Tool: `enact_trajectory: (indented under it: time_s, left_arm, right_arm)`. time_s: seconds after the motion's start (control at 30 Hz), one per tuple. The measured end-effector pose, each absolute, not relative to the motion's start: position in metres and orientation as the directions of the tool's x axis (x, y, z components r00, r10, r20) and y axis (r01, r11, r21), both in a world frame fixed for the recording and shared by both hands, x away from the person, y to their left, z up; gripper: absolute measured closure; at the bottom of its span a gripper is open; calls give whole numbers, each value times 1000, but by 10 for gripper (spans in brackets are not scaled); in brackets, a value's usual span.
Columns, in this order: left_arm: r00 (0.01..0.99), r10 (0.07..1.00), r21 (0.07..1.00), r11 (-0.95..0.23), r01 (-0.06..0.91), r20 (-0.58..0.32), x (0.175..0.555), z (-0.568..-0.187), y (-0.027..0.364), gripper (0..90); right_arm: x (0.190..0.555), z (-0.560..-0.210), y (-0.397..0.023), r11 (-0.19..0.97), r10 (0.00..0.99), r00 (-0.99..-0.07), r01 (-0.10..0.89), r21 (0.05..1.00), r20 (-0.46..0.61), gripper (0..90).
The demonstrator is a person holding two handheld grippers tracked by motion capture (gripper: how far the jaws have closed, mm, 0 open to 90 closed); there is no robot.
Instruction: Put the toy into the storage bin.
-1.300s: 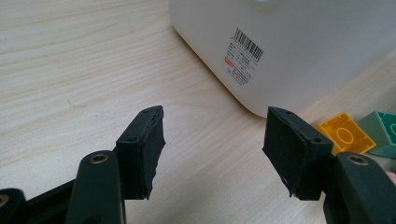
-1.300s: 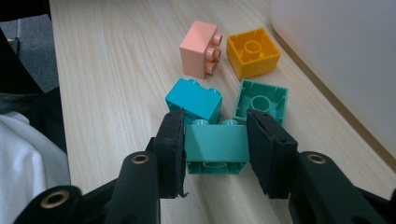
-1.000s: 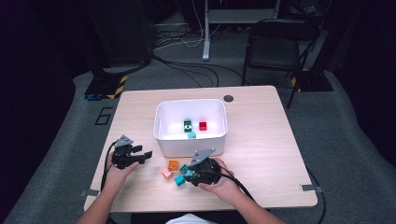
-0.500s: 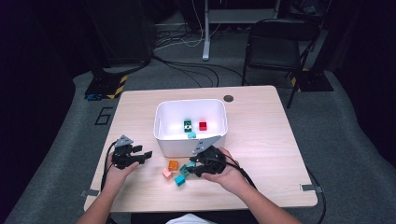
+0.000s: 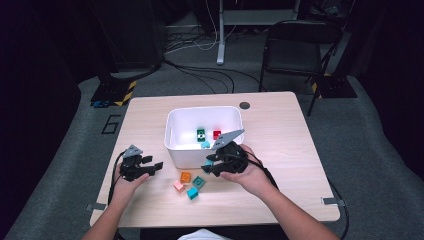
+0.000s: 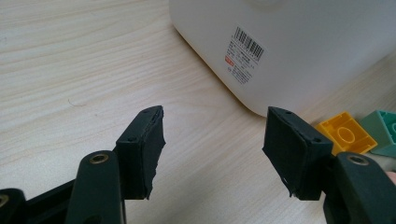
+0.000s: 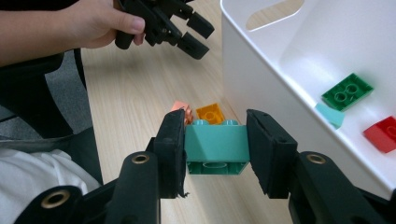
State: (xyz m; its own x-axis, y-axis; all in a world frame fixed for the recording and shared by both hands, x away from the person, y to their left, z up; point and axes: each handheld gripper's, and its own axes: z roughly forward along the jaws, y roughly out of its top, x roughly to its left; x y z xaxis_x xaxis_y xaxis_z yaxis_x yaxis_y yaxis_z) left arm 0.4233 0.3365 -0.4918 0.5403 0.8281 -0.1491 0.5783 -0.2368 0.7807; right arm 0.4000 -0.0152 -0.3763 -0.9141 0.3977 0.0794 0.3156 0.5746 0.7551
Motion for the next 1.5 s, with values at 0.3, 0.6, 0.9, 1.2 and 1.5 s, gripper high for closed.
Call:
enact_trajectory:
  time_s: [0.3, 0.6, 0.9, 1.2, 1.5]
  left_arm:
    - [540, 828, 781, -236, 579, -151, 423, -492, 337, 376]
    - [541, 826, 780, -234, 581, -155, 424, -492, 337, 376]
    - [540, 827, 781, -231, 581, -157, 424, -492, 337, 376]
    - [539, 828, 786, -225, 576, -158, 424, -493, 337, 376]
    - [539, 827, 787, -224, 574, -158, 424, -492, 337, 376]
  right_arm:
    - [414, -358, -13, 572, 422, -906, 305, 761, 45, 580]
    - [436, -350, -2, 565, 453, -891, 310, 765, 27, 580]
    - [464, -351, 10, 551, 488, -873, 331, 766, 27, 580]
    - [492, -352, 24, 535, 522, -853, 341, 773, 16, 580]
    - [514, -359, 37, 536, 540, -842, 338, 773, -6, 579]
